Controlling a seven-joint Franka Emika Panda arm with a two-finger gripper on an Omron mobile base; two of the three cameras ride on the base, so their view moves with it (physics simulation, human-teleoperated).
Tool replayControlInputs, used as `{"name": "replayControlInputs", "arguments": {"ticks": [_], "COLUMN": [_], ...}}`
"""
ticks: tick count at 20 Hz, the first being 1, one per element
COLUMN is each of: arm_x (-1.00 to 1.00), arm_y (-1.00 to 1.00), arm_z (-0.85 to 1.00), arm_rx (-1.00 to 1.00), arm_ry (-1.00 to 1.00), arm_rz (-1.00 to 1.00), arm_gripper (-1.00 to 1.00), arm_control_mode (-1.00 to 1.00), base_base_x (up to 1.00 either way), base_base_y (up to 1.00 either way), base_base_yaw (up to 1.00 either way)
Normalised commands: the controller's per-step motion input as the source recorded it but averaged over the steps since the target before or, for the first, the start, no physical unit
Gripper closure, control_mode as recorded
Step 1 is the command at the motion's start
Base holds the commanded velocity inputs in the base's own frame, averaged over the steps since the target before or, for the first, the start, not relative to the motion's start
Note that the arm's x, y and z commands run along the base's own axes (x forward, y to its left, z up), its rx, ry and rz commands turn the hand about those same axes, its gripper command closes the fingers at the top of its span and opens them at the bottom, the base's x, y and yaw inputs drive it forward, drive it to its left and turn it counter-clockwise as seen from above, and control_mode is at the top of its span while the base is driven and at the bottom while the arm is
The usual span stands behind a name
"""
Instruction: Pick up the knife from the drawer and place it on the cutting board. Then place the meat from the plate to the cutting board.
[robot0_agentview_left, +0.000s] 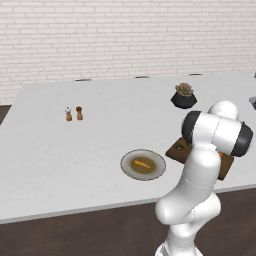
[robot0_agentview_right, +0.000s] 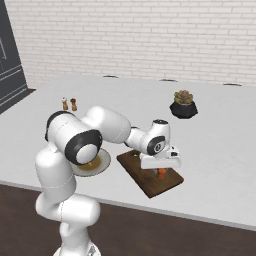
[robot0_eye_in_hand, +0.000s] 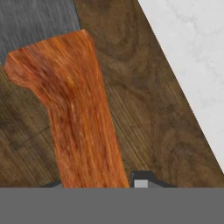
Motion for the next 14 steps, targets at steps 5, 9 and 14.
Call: {"name": "replayControlInputs", "arguments": {"ticks": [5, 9, 14], "arm_x": [-0.41, -0.41, -0.20], "arm_y": [0.41, 0.49, 0.45], "arm_z": [-0.22, 0.19, 0.66], "arm_rx": [-0.02, 0.00, -0.03], "arm_ry": [0.00, -0.04, -0.17], "arm_rz": [0.00, -0.03, -0.06], "arm_gripper": [-1.00, -1.00, -1.00], "arm_control_mode": [-1.00, -1.00, -1.00], "base_base_x": [0.00, 0.00, 0.00], "base_base_y": [0.00, 0.00, 0.00], "base_base_yaw": [0.00, 0.00, 0.00]}}
